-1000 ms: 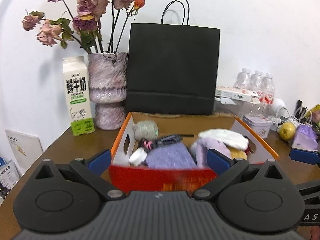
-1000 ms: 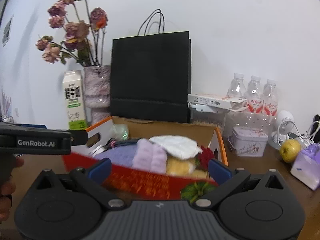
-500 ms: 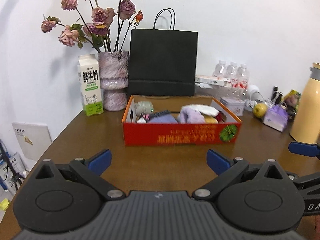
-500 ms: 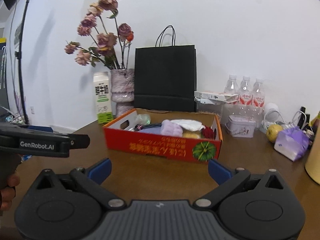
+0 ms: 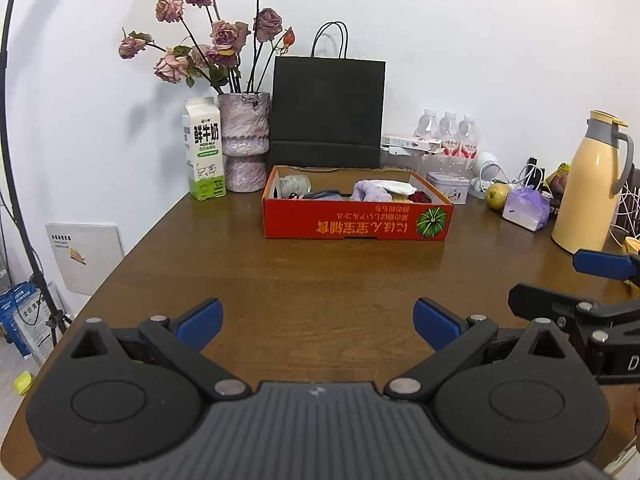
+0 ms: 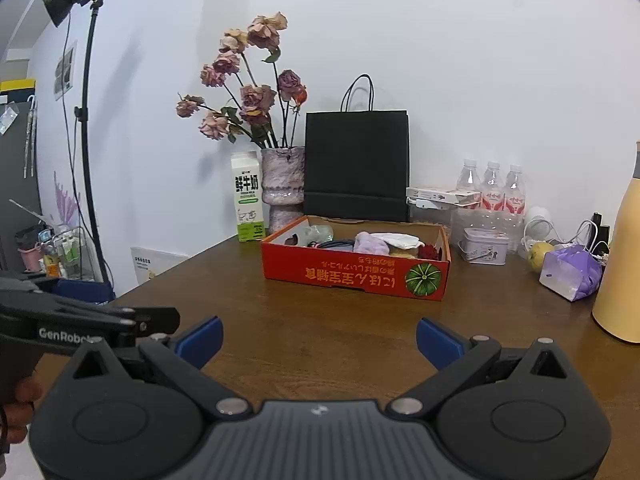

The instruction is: Organize objects

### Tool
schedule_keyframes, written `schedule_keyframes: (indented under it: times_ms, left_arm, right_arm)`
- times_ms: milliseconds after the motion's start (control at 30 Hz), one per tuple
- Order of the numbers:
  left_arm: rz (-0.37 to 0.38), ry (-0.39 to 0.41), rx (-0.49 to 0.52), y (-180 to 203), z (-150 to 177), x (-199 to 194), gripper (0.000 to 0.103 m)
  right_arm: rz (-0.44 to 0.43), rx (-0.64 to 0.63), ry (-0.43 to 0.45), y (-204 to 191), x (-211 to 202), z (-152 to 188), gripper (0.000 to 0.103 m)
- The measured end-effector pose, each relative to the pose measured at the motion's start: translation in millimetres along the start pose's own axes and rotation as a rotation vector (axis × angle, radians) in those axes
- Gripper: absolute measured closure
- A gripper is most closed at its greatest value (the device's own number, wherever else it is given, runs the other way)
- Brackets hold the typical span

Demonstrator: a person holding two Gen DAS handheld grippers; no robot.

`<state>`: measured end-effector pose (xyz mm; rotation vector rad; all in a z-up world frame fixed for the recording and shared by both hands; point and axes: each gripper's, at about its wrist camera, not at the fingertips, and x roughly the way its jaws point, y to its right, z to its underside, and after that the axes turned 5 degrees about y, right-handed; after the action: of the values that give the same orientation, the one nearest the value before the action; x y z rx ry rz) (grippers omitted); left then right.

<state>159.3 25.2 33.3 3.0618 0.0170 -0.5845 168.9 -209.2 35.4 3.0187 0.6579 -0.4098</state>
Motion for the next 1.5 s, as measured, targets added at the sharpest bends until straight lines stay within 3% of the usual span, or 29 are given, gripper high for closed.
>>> schedule_keyframes:
  times_ms: [433,1500]
  left_arm:
    - [-0.014,0.012,-0.002,-5.0,4.2,-21.4,0.000]
    - [0.002,0.004,0.009,-0.3,6.2,-23.6,0.000]
  right_arm:
    - [-0.018,-0.006,0.014,-10.8,-20.1,0.1,0.000]
    - [-0.016,-0.006,0.012,-10.9,-25.5,2.0,0.000]
